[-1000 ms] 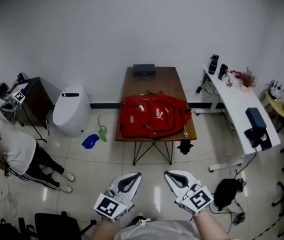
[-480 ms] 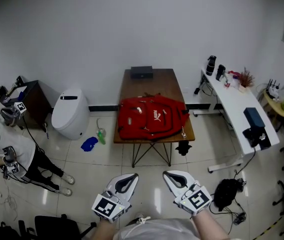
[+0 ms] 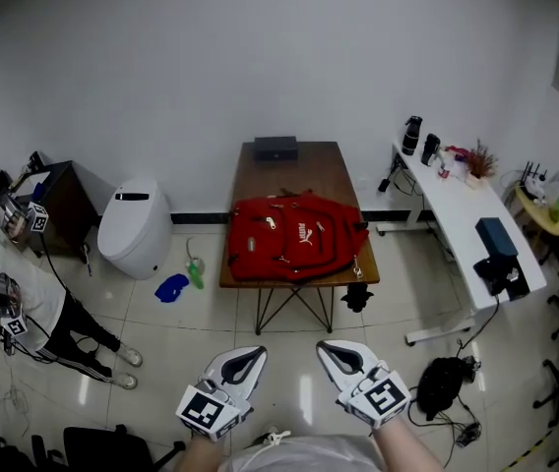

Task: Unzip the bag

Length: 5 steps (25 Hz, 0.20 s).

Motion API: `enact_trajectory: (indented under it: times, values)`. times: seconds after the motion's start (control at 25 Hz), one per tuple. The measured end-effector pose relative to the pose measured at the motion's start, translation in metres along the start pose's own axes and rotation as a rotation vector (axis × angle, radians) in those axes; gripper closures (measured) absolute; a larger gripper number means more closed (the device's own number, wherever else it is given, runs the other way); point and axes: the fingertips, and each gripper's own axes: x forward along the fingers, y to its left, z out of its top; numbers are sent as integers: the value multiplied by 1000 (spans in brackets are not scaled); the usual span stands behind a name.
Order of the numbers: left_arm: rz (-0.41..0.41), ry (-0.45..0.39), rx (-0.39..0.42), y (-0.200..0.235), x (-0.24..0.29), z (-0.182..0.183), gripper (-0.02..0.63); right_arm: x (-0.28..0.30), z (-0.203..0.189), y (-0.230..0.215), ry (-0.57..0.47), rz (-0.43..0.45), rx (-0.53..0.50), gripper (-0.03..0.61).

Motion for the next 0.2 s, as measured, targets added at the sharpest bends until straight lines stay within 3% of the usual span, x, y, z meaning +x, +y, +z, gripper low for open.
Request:
enact_trajectory:
  times: [0.2]
  values:
    - [2,9,1,1,3,-4,607,1,-4,-5,3,-5,12,572]
